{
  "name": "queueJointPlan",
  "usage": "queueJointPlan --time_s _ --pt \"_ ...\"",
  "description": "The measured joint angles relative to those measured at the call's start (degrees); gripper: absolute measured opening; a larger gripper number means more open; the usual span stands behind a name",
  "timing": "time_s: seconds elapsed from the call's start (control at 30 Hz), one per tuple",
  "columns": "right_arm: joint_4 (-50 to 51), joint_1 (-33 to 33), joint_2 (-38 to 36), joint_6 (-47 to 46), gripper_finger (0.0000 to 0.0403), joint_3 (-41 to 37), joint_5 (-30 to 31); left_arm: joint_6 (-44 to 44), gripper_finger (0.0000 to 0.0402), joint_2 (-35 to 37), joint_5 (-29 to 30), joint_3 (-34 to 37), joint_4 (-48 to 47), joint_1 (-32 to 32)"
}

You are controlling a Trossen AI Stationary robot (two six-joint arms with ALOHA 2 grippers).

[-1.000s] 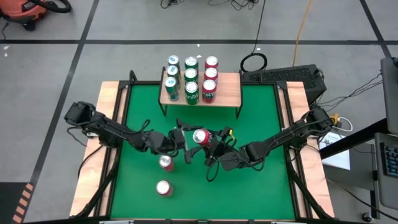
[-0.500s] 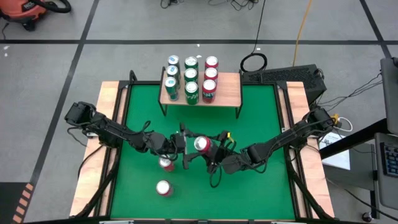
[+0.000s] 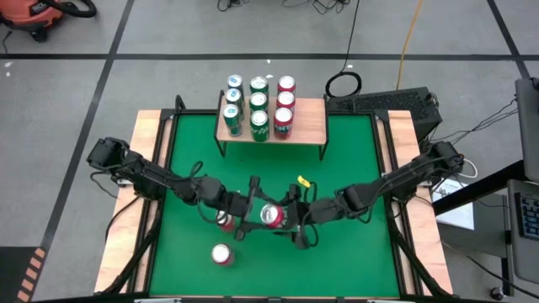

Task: Place canned beverage on shelf
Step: Put the orange soda can on the shelf

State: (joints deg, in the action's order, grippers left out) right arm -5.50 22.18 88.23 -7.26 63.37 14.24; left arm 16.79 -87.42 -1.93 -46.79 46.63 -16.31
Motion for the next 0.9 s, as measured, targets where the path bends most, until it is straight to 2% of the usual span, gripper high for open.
queueJointPlan --time_s 0.17,0.4,0.5,0.63,0.9 --pt "-1.6 -2.3 0.2 -1.2 0.0357 0.0 -10.1 3.7 0.0287 0.0 -7.6 -0.1 2.8 1.3" --pt "-3.7 -4.5 0.3 -2.1 0.0357 0.0 -18.3 5.1 0.0287 0.1 -18.7 -0.2 2.5 3.7" --pt "-4.0 -5.4 0.3 -2.6 0.0356 0.0 -21.1 5.2 0.0287 0.1 -21.2 -0.2 2.1 4.6" --pt "-4.8 -6.1 0.3 -2.7 0.0353 -0.1 -24.6 6.7 0.0287 0.1 -22.1 -0.2 1.5 5.1" --pt "-5.0 -6.5 0.3 -3.6 0.0352 -0.1 -24.8 10.6 0.0287 0.1 -20.6 -0.2 0.6 5.0"
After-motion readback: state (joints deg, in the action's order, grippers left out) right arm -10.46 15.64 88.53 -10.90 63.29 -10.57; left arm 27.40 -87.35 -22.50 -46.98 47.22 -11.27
